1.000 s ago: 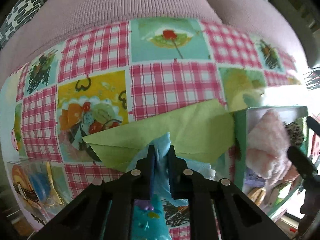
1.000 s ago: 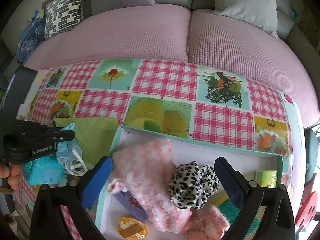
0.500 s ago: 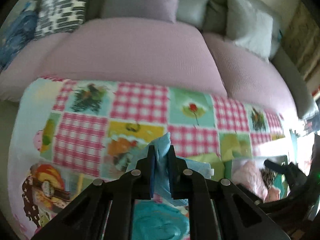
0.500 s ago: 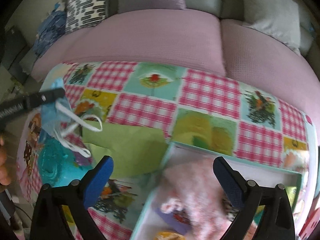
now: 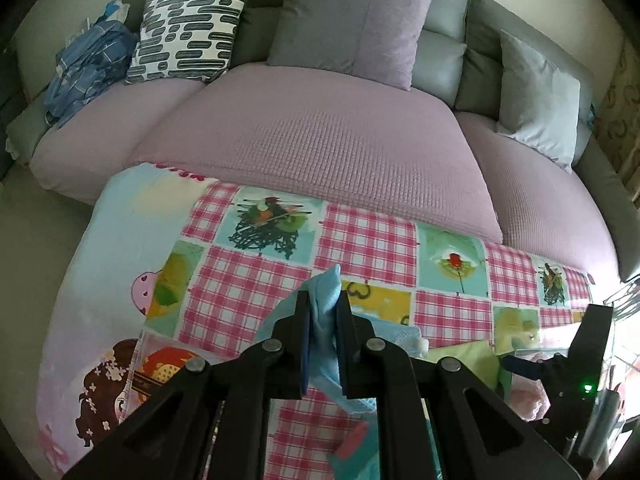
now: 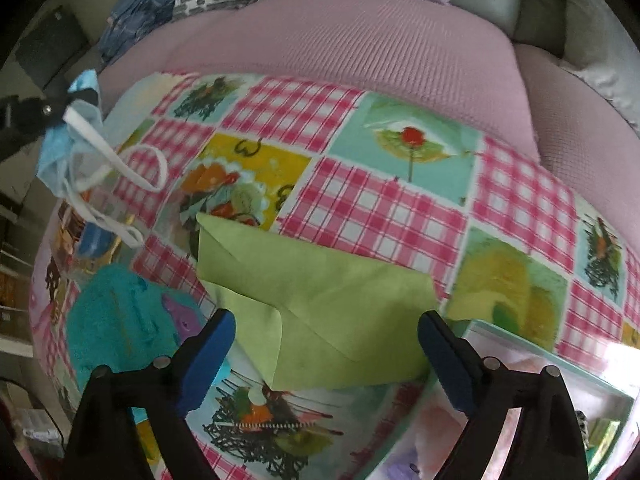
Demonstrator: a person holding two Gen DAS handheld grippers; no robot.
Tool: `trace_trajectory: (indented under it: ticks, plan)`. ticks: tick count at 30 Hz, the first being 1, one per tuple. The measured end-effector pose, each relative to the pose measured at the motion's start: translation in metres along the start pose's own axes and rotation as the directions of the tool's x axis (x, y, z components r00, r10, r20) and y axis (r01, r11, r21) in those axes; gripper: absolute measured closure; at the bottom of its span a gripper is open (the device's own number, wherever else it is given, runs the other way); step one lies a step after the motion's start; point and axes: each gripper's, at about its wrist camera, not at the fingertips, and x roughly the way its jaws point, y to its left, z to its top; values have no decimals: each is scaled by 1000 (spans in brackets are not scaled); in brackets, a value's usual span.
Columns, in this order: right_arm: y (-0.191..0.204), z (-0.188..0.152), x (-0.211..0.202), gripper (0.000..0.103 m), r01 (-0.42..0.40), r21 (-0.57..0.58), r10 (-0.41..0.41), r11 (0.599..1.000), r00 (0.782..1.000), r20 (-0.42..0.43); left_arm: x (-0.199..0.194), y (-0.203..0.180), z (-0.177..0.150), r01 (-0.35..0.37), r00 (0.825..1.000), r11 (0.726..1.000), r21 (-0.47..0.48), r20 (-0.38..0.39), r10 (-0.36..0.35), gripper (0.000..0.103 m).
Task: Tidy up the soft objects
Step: 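Grasp the blue face mask with the left tool while the right tool grasps the green cloth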
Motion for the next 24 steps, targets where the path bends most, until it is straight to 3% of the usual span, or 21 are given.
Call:
trace_trajectory:
  ticks: [9,13,15,22,24]
  plan:
    - [-14,8,13,15,-64,36,64,997,998,-20,1,11,1,33,999,999,-10,17,-33,92]
    - [-21,9,19,19,-32,47,34,998,999,-40,4,9,0,41,999,999,-6,16,-41,92]
    - [-22,8,23,27,-20,49,22,999,999,-46,6,8,-1,39,999,999,-6,14,-39,92]
    - [-5,7,33,33,101,-59,-104,993,993,-48,17,7,-4,32,999,999,-2,-4,-32,92]
    - [-1,7,32,43,98,-69,-101,993,994,-39,20,8,-5,29,1000,1000,-4,-10,-29,92]
